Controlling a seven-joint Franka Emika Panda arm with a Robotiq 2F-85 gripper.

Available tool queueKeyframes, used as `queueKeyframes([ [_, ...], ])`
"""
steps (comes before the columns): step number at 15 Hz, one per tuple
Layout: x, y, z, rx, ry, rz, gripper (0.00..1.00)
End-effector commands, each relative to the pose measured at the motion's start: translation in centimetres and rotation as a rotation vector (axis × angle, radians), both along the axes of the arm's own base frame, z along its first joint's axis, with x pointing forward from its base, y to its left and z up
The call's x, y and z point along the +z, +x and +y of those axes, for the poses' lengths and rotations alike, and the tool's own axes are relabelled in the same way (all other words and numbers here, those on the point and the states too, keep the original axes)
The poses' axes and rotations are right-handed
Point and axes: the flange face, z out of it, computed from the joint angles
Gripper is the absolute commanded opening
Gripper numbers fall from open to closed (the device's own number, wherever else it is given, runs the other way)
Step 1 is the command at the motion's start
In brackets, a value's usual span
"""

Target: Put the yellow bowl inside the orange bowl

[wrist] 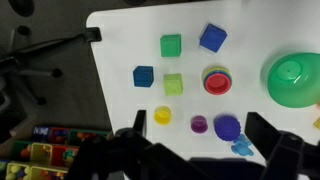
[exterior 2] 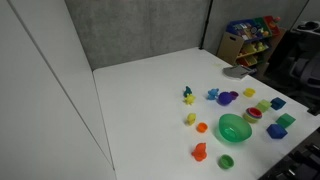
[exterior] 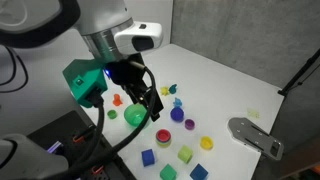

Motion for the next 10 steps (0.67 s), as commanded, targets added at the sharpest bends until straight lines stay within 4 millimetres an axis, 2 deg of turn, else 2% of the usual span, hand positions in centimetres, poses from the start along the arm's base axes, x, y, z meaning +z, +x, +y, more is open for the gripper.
queueKeyframes([
  [1, 0.1, 0.0, 0.0, 0.000, 0.000, 0.001, 1.00],
  [5, 0.1, 0.0, 0.0, 0.000, 0.000, 0.001, 1.00],
  [10, -0.6, 2.2, 2.2, 0.005, 0.011, 0.021, 1.00],
])
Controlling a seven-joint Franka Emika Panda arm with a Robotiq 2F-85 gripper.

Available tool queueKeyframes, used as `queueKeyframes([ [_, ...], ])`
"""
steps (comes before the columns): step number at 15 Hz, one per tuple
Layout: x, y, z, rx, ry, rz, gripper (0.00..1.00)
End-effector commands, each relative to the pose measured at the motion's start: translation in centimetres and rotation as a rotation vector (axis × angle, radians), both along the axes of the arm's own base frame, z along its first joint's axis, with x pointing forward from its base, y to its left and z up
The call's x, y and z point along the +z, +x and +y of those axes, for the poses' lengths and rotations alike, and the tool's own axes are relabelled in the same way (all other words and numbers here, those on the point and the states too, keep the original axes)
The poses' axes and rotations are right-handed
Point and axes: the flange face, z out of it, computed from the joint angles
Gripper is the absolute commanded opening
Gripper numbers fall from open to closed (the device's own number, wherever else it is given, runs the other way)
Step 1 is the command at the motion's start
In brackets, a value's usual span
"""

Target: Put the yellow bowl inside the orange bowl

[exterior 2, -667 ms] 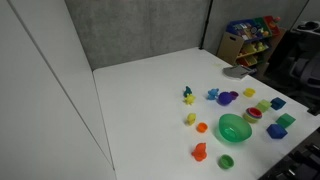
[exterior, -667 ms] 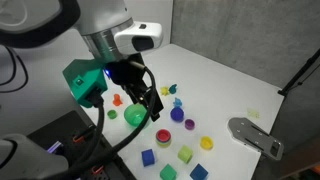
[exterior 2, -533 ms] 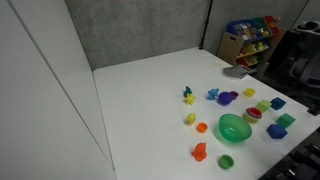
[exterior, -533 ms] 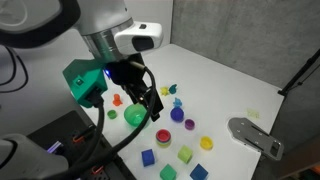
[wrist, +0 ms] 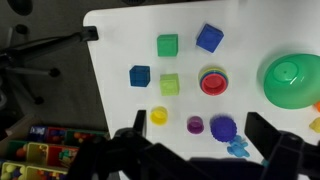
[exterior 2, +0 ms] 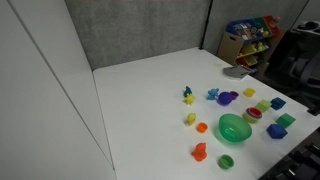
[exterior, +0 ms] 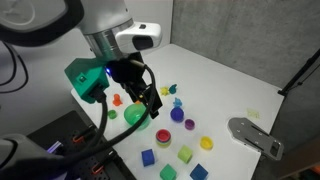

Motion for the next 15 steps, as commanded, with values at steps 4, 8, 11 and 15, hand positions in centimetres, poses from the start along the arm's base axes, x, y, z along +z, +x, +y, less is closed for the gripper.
queueKeyframes([
  [4, -1.5, 4.2, 3.2, -0.016, 0.025, 0.044, 1.00],
  [8, -3.4, 7.5, 3.8, -0.044, 0.049, 0.090, 1.00],
  [11, -5.0, 10.4, 3.5, -0.070, 0.075, 0.121, 1.00],
  [15, -7.6, 14.2, 2.3, -0.102, 0.105, 0.155, 1.00],
])
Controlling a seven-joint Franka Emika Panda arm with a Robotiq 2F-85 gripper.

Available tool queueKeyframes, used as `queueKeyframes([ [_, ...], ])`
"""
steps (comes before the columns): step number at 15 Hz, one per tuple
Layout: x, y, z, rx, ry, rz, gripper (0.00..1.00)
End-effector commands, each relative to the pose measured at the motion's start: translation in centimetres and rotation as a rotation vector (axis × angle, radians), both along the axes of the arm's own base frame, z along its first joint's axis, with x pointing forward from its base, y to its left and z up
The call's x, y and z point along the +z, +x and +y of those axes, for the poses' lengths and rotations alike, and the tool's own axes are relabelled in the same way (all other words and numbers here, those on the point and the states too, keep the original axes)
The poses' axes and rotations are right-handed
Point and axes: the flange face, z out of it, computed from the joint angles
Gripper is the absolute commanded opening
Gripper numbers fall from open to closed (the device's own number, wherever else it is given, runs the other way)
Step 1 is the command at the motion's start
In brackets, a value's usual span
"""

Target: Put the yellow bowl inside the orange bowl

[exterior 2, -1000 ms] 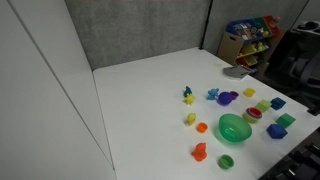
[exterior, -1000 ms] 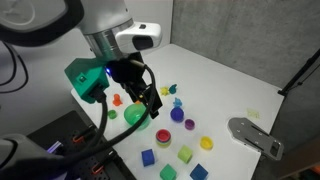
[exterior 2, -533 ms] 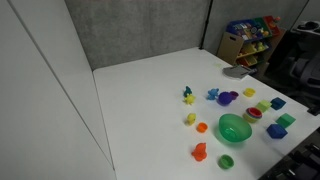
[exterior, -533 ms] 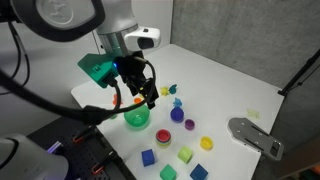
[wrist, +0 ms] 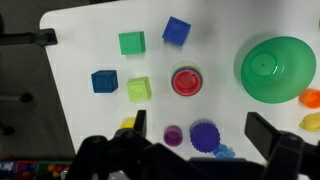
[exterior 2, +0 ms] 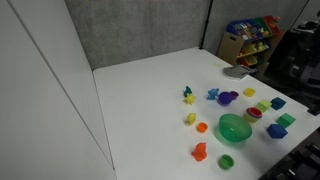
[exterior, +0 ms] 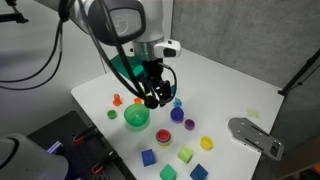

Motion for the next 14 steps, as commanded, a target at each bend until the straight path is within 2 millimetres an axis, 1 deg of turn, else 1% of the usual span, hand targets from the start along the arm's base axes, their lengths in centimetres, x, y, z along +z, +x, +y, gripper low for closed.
queueKeyframes([
  [1, -2.0, 4.3, -1.3, -0.047, 0.023, 0.024, 1.00],
  [7, -6.1, 9.7, -4.1, -0.105, 0.025, 0.065, 1.00],
  [11, -9.3, 12.9, -6.8, -0.157, 0.002, 0.095, 1.00],
  [14, -11.6, 14.7, -8.8, -0.195, -0.020, 0.104, 1.00],
])
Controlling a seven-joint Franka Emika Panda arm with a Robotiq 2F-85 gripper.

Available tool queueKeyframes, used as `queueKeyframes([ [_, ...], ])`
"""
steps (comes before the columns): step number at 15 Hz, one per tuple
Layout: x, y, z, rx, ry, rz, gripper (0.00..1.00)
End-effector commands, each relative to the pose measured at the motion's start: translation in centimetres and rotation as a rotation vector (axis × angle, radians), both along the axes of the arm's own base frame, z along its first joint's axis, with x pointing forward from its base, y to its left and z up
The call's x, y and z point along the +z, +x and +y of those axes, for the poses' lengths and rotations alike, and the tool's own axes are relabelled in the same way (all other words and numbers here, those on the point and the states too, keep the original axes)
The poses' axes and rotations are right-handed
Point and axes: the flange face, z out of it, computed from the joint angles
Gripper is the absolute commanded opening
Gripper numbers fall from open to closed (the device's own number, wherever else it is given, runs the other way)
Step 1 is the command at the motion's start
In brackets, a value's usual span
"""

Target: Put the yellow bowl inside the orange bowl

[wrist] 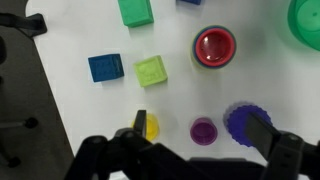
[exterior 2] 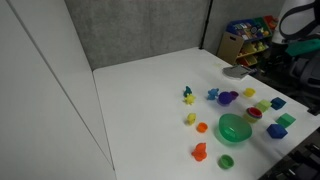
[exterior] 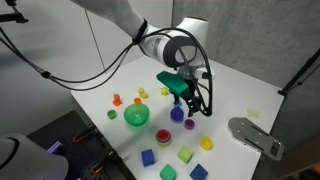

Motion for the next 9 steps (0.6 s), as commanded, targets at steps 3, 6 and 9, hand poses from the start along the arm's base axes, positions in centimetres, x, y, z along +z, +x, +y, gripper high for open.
queueKeyframes([
  [3, -4.2, 3.8, -3.8, -0.086, -0.035, 0.021, 1.00],
  [6, -6.3, 5.0, -5.6, -0.138, -0.055, 0.031, 1.00],
  [9, -8.4, 5.8, -7.8, -0.192, -0.092, 0.040, 1.00],
])
